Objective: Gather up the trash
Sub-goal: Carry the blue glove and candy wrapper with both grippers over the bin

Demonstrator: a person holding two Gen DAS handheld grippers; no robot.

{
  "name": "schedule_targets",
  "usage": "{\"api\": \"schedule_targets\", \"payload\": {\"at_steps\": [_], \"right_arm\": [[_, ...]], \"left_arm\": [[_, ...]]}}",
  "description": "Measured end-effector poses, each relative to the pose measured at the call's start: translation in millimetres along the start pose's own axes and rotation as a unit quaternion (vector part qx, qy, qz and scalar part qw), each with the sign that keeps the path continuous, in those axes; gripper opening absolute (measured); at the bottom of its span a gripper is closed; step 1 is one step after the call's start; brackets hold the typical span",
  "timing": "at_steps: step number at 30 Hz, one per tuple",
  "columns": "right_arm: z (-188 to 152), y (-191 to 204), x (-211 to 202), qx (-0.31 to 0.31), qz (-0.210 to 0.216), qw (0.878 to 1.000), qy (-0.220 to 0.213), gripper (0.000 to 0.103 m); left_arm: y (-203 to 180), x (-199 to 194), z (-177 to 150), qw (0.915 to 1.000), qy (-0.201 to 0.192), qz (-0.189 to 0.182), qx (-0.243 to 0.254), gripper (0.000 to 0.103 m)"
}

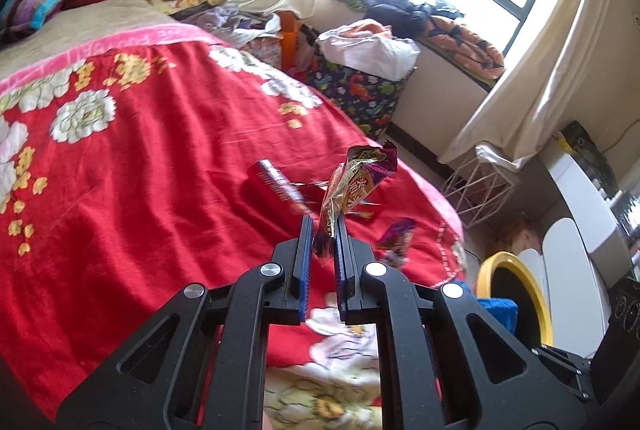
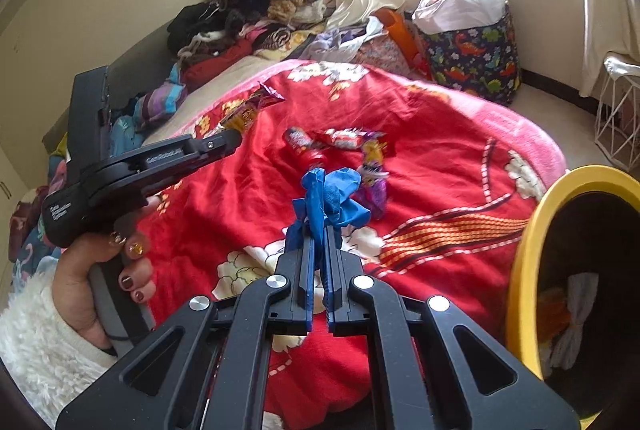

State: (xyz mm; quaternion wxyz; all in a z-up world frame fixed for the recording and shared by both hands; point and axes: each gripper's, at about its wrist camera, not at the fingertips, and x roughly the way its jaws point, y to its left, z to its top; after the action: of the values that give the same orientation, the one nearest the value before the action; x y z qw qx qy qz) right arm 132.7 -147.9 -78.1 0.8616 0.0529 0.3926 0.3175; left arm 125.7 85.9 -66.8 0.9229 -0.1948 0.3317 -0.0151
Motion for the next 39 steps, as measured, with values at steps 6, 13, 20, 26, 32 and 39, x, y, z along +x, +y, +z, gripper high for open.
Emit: {"api": "schedule_targets", "payload": {"at_steps": [6, 13, 20, 26, 32, 39], "right_arm": [[3.5, -11.7, -20.9, 0.008, -0.015, 1.0, -0.023, 0.004], [7.6, -25.2, -38.9, 0.02, -0.029, 0.998, -0.043, 0.004], [6.6, -33.6, -53.5, 0.03, -0.041, 0.997, -0.06, 0.004], [6.6, -42.9, -64.4, 0.039, -0.05, 0.995, -0.07, 0.004], [6.1, -52.7, -75.0, 0.051, -0.06, 0.994, -0.081, 0.004], [5.4, -63.7, -84.9, 0.062, -0.071, 0.991, -0.091, 0.004]], "left_arm": [[-23.0, -7.0, 0.8, 0.9996, -0.002, -0.021, 0.019, 0.006], [-45.5, -12.3, -1.4, 0.9984, -0.003, -0.04, 0.039, 0.006], [-60.9, -17.5, -2.6, 0.997, -0.004, -0.055, 0.054, 0.006], [-71.5, -22.3, -3.8, 0.9958, -0.007, -0.064, 0.065, 0.006], [-82.0, -25.8, -6.2, 0.9943, -0.008, -0.075, 0.076, 0.006], [-94.5, -28.7, -10.2, 0.9921, -0.007, -0.088, 0.088, 0.006]]}}
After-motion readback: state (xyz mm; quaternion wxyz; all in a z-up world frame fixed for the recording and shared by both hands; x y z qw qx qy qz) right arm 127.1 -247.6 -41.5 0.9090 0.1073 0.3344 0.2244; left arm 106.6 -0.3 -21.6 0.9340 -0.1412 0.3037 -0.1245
